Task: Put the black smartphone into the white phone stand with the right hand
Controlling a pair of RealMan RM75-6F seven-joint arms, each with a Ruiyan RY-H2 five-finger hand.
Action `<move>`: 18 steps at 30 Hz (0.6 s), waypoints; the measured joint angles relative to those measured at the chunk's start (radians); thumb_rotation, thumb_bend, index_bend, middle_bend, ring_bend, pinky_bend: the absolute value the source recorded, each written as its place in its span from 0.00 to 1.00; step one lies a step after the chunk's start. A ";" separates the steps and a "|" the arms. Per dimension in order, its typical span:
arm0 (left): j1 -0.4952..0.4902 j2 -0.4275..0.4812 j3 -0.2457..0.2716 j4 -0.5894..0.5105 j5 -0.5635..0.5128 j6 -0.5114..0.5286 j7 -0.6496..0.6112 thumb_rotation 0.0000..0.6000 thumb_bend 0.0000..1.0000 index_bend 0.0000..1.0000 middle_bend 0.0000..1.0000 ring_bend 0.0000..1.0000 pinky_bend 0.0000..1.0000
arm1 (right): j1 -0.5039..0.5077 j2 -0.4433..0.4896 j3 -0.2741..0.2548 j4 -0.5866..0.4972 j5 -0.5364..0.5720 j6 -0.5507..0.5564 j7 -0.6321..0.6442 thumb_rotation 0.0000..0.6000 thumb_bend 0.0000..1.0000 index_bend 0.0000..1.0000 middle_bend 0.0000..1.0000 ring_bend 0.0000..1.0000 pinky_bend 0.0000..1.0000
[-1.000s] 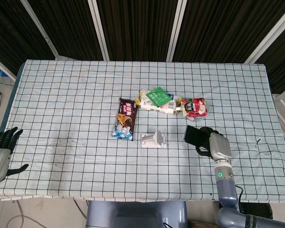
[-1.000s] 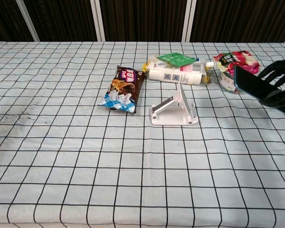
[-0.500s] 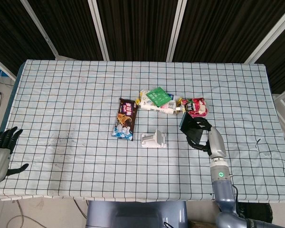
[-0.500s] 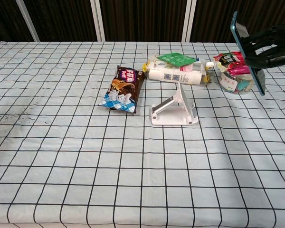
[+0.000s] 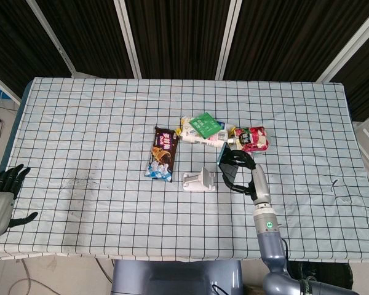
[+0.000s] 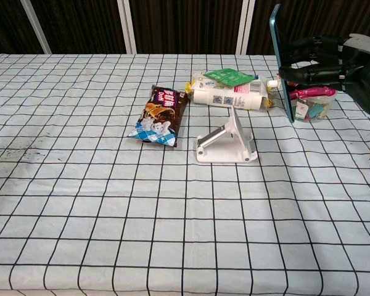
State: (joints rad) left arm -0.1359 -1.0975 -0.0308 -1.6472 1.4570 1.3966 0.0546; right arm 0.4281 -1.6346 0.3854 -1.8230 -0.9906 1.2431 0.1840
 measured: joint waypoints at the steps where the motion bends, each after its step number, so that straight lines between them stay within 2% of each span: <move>1: 0.000 0.000 0.000 0.000 -0.001 -0.001 0.000 1.00 0.00 0.00 0.00 0.00 0.00 | 0.001 0.000 -0.002 0.010 -0.010 -0.013 0.018 1.00 0.48 0.76 0.69 0.41 0.26; 18: 0.004 -0.016 -0.004 0.002 -0.005 0.014 0.030 1.00 0.00 0.00 0.00 0.00 0.00 | 0.005 0.074 -0.053 0.165 -0.232 -0.250 0.501 1.00 0.58 0.76 0.69 0.41 0.26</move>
State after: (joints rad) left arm -0.1317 -1.1132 -0.0343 -1.6455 1.4523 1.4105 0.0844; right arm 0.4326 -1.5601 0.3326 -1.6578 -1.2222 0.9933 0.6847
